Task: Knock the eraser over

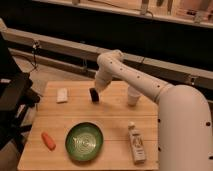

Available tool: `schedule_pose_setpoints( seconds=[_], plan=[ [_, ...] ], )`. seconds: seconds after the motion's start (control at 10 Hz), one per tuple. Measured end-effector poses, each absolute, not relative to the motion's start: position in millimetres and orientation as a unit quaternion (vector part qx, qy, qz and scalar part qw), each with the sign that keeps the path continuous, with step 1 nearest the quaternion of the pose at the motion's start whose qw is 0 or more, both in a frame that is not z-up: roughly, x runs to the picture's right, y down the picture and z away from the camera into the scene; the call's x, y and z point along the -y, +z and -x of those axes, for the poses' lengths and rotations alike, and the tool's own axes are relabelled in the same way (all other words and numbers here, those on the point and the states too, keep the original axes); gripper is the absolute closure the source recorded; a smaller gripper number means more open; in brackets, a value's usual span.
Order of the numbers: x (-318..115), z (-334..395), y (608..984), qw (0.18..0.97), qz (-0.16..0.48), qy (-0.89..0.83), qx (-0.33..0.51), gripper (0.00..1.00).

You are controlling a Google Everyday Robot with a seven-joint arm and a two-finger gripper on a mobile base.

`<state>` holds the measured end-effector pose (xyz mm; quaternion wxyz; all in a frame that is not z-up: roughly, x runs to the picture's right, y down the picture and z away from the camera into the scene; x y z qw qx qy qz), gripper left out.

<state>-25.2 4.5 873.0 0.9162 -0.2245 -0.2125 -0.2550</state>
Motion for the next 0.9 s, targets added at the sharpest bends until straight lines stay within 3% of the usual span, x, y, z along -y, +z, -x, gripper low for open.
schedule_pose_setpoints(
  seconds=[0.9],
  plan=[
    [-3.4, 31.0, 878.2, 0.915, 0.221, -0.26, 0.215, 1.0]
  ],
)
